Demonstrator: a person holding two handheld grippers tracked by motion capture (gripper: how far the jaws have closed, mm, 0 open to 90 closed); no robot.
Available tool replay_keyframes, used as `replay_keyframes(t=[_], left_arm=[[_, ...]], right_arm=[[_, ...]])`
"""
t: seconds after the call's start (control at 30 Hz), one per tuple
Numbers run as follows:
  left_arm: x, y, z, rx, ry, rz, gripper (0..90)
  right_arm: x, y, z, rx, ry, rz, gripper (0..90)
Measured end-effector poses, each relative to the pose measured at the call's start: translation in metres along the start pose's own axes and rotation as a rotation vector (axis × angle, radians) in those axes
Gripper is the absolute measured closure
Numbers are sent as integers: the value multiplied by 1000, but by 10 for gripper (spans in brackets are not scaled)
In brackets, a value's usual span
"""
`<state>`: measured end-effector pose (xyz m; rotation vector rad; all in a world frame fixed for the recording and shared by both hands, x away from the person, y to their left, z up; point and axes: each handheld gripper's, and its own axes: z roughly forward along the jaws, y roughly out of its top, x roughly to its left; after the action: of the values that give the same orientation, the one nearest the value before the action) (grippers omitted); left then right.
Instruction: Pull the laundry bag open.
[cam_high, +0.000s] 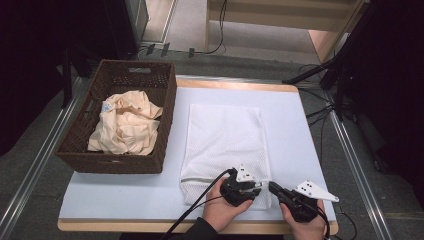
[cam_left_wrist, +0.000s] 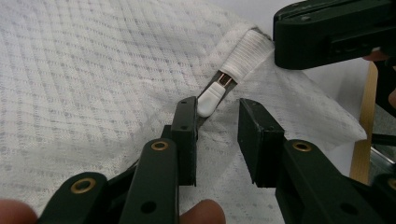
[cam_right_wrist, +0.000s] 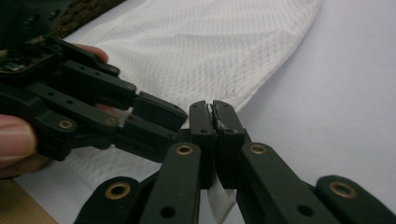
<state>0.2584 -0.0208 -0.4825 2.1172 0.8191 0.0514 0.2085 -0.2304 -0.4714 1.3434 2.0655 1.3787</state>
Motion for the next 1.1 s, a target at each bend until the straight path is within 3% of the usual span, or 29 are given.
replay_keyframes(t=[0.33, 0.47, 0.6, 0.8, 1.1], left_arm=[[3, 0, -3, -10, 2, -27, 599], [3, 0, -2, -20, 1, -32, 578], [3, 1, -3, -19, -5, -28, 608], [3, 1, -5, -9, -20, -19, 729], [5, 1, -13, -19, -52, -32, 719]], right_arm=[[2, 2, -2, -43, 24, -25, 891], [4, 3, -3, -73, 95, -31, 892], [9, 4, -3, -71, 112, -56, 891], [7, 3, -4, -73, 88, -61, 892], [3, 3, -5, -56, 31, -58, 892]])
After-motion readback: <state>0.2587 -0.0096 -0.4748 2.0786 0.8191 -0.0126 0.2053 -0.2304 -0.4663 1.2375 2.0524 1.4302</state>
